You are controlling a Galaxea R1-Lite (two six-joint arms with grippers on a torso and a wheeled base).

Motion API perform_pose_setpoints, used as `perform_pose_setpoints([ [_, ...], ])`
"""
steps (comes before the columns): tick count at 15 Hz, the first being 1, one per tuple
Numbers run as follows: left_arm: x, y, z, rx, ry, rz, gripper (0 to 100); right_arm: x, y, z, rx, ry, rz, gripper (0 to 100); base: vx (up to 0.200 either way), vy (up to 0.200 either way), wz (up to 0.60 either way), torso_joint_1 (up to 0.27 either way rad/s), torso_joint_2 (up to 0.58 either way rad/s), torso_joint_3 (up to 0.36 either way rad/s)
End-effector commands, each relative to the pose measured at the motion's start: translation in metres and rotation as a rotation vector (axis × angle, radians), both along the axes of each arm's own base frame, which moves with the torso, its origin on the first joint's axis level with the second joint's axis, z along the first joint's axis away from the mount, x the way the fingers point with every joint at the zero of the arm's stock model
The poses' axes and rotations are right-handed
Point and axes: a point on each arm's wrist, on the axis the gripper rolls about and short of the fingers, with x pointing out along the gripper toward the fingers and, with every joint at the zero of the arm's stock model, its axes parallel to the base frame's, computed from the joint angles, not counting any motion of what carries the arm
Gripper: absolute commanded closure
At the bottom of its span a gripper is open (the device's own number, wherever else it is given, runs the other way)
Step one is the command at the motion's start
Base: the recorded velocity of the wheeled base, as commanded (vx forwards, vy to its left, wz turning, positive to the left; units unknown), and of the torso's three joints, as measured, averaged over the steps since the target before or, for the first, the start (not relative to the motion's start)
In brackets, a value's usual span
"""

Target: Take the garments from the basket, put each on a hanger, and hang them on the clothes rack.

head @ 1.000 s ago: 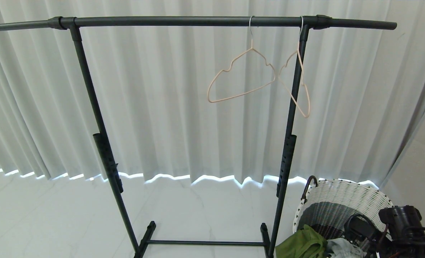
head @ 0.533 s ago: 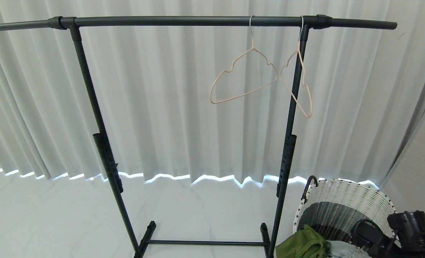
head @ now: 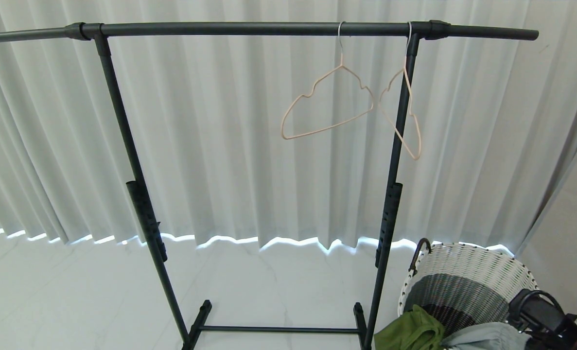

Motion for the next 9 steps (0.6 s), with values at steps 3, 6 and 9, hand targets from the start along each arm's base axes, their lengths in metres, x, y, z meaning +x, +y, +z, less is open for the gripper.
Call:
perform_pose_setpoints([
  [3,0.0,0.0,0.0,0.006,0.001,-0.001,0,-0.027,-0.003,0.098,-0.022,-0.154,-0.032,100,0.0,0.0,0.0,0.0,0.0,0.0],
  [6,0.0,0.0,0.0,0.006,0.001,-0.001,0,-0.07,-0.007,0.144,-0.021,-0.114,-0.036,100,-0.067,0.0,0.0,0.001,0.0,0.002],
  [9,0.0,0.0,0.0,0.004,0.0,-0.002,0,-0.085,-0.008,0.151,-0.018,-0.168,-0.032,100,-0.2,0.0,0.0,0.004,0.0,0.002],
])
